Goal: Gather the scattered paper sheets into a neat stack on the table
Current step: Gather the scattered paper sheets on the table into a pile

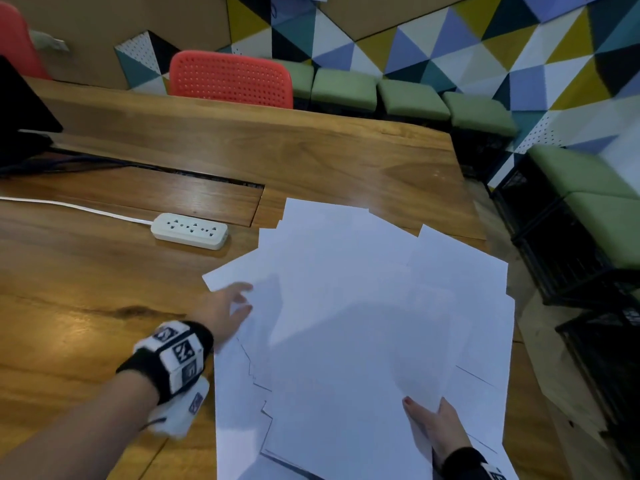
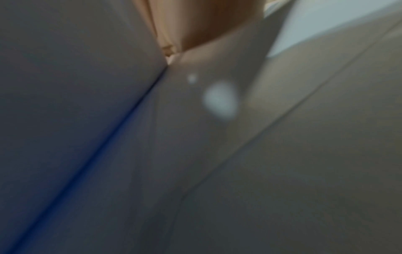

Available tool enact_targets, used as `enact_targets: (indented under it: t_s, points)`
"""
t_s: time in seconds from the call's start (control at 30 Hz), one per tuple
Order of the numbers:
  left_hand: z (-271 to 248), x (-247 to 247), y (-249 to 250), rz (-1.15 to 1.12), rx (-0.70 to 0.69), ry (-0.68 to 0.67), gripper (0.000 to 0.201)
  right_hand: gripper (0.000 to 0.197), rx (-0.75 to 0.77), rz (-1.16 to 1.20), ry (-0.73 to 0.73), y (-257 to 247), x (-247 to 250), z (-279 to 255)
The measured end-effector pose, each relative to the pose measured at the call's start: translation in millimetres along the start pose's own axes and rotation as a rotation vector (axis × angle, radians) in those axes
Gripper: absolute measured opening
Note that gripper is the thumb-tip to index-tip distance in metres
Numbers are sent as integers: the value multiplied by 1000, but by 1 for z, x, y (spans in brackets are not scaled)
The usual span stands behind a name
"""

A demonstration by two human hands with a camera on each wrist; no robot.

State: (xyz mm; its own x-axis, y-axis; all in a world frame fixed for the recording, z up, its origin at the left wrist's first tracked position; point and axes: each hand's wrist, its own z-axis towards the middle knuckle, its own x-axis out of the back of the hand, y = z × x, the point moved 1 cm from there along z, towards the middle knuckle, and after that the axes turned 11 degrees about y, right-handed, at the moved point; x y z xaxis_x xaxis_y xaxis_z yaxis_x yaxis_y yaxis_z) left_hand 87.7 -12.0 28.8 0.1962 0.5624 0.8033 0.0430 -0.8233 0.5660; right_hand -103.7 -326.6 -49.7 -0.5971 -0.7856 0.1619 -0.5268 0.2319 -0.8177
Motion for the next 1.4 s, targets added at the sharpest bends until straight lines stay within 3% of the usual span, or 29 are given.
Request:
enact_targets:
  t_s: [0.07, 0.17, 0.2, 0.3, 0.4, 0.47, 0.5, 0.57, 0.63, 0.73, 0.83, 0.9, 1.0, 1.07, 1.2, 1.27, 1.33, 1.4]
  points:
    - [30, -4, -9, 115, 23, 102, 52, 61, -15, -4, 17, -2, -2, -5]
    - [59, -12, -13, 318, 63, 48, 68, 90, 16, -39, 38, 2, 0, -2]
    - [64, -15, -14, 383, 68, 23, 71, 85, 8, -60, 37, -1, 0, -4]
    - [72, -20, -14, 508, 87, -39, 77, 41, 10, -95, 45, -9, 0, -9]
    - [71, -27, -16, 463, 160, -142, 79, 32, -3, -123, 50, -11, 3, -5]
    - [59, -32, -13, 463, 123, -172, 81, 27, -4, -111, 51, -12, 0, -7]
    - [51, -33, -11, 471, 72, -164, 82, 28, -11, -96, 52, -13, -2, -9]
    - [34, -34, -4, 480, -21, -114, 83, 67, 2, -74, 48, -7, -2, -6]
    - [22, -34, -3, 406, -14, -6, 76, 96, 18, -54, 42, -1, -1, 0]
    - [10, -30, -9, -24, 167, 171, 60, 92, 33, -68, 33, 1, 0, 1]
    - [3, -29, -23, -344, 429, 244, 66, 97, 53, -63, 29, 2, 2, 0]
    - [-6, -31, -30, -388, 500, 200, 57, 83, 54, -66, 29, 1, 3, -2]
    - [-22, -40, -30, -258, 402, -12, 33, 25, 59, -68, 38, -5, 1, -7]
    - [-26, -42, -28, -140, 325, -60, 22, 25, 62, -94, 38, -2, 4, -2]
    - [-18, -32, -16, -288, 393, 56, 12, 18, 67, -120, 48, -1, 3, -3]
    - [-14, -33, -10, -230, 363, 54, 9, 18, 68, -107, 60, 1, 4, -2]
    - [-9, -34, -5, -45, 282, -5, 13, 19, 70, -89, 59, 1, 4, -2]
    - [4, -36, -5, 134, 215, 24, 35, 19, 67, -76, 66, 1, 5, -2]
